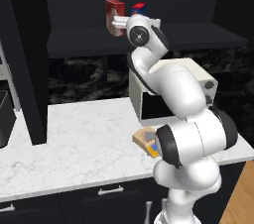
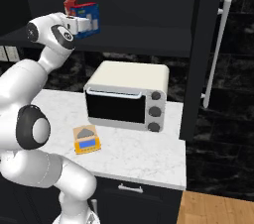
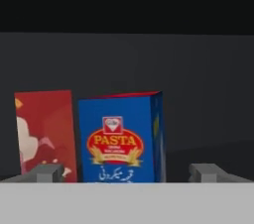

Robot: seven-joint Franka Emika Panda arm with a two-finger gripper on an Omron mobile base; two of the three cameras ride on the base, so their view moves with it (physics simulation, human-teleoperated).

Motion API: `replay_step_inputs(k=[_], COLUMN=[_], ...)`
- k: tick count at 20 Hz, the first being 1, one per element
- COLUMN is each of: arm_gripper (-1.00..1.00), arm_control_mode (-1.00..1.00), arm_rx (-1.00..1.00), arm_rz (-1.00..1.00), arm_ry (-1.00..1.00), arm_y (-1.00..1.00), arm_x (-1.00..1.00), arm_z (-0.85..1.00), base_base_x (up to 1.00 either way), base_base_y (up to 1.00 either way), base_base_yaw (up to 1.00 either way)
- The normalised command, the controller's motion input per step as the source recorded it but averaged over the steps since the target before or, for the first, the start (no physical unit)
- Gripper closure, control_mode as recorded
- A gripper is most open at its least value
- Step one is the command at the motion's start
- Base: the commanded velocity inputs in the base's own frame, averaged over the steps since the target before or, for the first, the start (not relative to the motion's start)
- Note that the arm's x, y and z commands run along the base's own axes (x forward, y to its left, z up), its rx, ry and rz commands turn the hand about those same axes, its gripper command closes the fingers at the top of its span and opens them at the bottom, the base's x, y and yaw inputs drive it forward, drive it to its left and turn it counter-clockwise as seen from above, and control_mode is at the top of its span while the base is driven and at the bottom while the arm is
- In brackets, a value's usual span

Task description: Pick the boxed food and place it on the digital scale for weighing, and close the cabinet.

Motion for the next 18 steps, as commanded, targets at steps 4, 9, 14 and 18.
replay_step_inputs(k=[4, 9, 14, 18], arm_gripper=[1.00, 1.00, 1.00, 1.00], arm_control_mode=[-1.00, -1.00, -1.00, -1.00], arm_rx=[0.00, 0.03, 0.07, 0.05], arm_rz=[-0.03, -0.01, 0.00, 0.00], arm_ry=[0.00, 0.00, 0.00, -0.06], arm_y=[0.00, -0.14, -0.30, -0.18], arm_x=[0.11, 0.03, 0.00, -0.12], arm_z=[-0.01, -0.01, 0.00, 0.00], base_base_x=[0.00, 0.00, 0.00, 0.00], base_base_y=[0.00, 0.00, 0.00, 0.00], base_base_yaw=[0.00, 0.00, 0.00, 0.00])
